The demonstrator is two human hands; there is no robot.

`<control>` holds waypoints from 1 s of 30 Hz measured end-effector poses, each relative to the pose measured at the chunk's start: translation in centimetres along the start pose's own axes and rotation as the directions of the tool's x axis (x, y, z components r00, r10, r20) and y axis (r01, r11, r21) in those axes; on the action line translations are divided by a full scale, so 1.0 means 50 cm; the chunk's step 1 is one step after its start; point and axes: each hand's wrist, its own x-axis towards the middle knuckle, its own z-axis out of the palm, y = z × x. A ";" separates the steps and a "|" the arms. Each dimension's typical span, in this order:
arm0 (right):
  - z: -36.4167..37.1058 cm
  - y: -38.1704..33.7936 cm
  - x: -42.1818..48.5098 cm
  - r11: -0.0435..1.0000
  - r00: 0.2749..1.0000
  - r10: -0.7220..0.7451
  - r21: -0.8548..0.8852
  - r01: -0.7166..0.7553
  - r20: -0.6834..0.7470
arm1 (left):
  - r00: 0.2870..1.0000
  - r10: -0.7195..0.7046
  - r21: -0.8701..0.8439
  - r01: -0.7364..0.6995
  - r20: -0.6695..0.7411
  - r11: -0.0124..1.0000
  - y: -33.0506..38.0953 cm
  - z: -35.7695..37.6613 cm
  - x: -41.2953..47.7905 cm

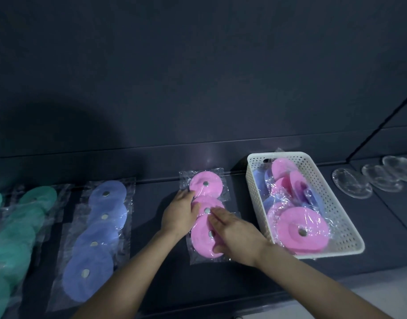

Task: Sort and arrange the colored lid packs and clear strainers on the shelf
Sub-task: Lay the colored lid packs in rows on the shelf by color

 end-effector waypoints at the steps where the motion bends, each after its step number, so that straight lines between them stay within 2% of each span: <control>1: -0.002 0.004 -0.004 1.000 1.000 0.004 -0.003 -0.004 -0.004 | 1.000 0.003 0.004 -0.003 0.000 1.000 0.006 0.005 0.002; 14: -0.012 0.047 -0.040 0.998 0.998 0.067 0.020 -0.067 -0.007 | 1.000 0.026 0.034 -0.025 -0.015 0.999 0.057 0.043 0.007; 21: -0.017 0.054 -0.053 0.995 0.996 0.090 0.039 -0.089 -0.028 | 0.999 -0.001 0.005 0.001 0.050 1.000 0.082 0.035 0.013; 26: -0.069 0.049 -0.078 0.982 0.972 0.078 0.184 -0.037 -0.221 | 0.999 0.034 -0.060 -0.035 -0.012 0.998 0.109 0.017 0.022; 30: -0.125 0.080 -0.097 0.979 0.877 0.141 0.198 -0.053 -0.459 | 0.993 0.111 -0.139 -0.116 -0.045 0.983 0.171 0.009 0.031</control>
